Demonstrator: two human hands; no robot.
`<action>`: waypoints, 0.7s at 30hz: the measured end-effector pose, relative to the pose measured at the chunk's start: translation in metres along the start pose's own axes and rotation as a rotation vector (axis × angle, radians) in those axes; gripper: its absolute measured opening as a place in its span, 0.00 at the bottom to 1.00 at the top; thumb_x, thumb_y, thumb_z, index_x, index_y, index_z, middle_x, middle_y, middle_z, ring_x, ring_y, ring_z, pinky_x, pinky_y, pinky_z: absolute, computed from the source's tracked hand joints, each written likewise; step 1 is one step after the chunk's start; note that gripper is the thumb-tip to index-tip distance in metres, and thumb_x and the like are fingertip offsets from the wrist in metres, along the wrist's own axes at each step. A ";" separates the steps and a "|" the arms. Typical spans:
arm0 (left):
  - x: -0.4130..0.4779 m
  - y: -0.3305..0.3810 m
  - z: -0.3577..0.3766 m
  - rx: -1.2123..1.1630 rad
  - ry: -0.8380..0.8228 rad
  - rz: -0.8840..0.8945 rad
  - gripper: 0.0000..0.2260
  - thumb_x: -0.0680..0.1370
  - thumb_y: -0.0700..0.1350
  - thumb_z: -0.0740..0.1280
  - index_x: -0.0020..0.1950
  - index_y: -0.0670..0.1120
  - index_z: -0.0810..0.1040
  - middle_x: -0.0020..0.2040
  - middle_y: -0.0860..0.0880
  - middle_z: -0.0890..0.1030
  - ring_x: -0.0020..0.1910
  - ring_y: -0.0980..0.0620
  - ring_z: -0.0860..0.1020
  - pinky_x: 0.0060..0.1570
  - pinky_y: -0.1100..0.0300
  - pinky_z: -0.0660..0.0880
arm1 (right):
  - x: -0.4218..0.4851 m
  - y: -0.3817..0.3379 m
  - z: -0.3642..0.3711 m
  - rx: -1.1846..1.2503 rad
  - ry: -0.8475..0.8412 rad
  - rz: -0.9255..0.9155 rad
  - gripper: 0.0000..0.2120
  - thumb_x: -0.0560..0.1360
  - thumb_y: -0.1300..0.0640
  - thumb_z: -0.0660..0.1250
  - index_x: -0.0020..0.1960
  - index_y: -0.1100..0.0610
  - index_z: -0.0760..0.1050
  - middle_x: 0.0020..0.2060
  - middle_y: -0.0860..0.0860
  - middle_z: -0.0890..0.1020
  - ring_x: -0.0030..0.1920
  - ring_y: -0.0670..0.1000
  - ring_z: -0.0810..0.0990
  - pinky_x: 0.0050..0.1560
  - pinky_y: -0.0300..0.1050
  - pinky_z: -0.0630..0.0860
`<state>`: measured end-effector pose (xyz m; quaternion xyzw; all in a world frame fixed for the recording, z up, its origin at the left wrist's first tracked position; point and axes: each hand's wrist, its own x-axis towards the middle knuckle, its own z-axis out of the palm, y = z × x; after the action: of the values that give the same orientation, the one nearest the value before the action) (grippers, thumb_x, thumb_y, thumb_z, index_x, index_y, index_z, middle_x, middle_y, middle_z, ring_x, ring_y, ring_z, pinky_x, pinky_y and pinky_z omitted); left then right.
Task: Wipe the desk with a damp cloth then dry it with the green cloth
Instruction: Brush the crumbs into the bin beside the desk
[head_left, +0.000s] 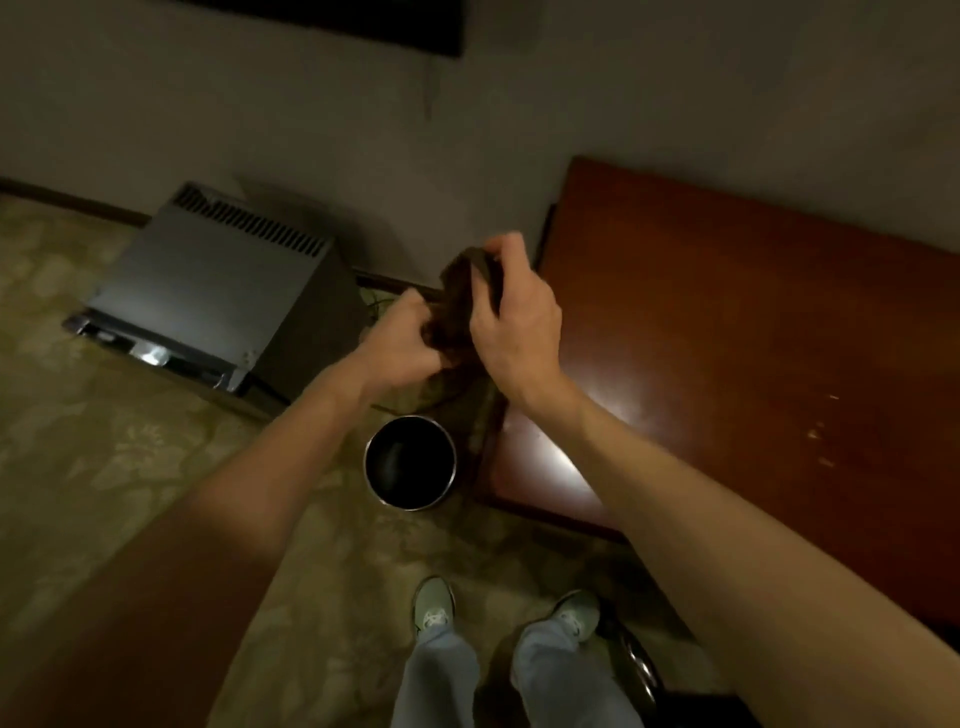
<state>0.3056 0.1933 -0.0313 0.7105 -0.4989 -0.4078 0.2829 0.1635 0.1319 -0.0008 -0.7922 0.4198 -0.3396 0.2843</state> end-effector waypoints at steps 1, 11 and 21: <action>0.007 0.022 -0.001 -0.012 -0.009 -0.001 0.14 0.74 0.50 0.79 0.56 0.48 0.82 0.53 0.48 0.80 0.54 0.51 0.81 0.55 0.57 0.80 | 0.009 0.000 -0.026 -0.008 0.040 -0.002 0.06 0.83 0.54 0.59 0.58 0.55 0.69 0.44 0.48 0.81 0.43 0.55 0.82 0.39 0.59 0.77; 0.094 0.179 0.099 0.139 -0.391 0.040 0.09 0.80 0.48 0.73 0.46 0.46 0.77 0.32 0.51 0.73 0.31 0.53 0.71 0.36 0.57 0.67 | 0.002 0.101 -0.260 -0.073 0.410 0.322 0.06 0.84 0.53 0.57 0.59 0.53 0.66 0.42 0.48 0.80 0.40 0.54 0.82 0.39 0.64 0.78; 0.095 0.269 0.270 0.433 -0.369 0.521 0.04 0.87 0.52 0.57 0.55 0.54 0.65 0.39 0.49 0.77 0.34 0.50 0.76 0.34 0.56 0.69 | -0.119 0.217 -0.384 0.016 0.612 0.735 0.04 0.87 0.52 0.55 0.61 0.49 0.62 0.49 0.45 0.76 0.47 0.49 0.82 0.38 0.50 0.84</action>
<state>-0.0396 0.0131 0.0215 0.5179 -0.7798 -0.3283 0.1258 -0.2868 0.0654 0.0374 -0.4527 0.7341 -0.4374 0.2548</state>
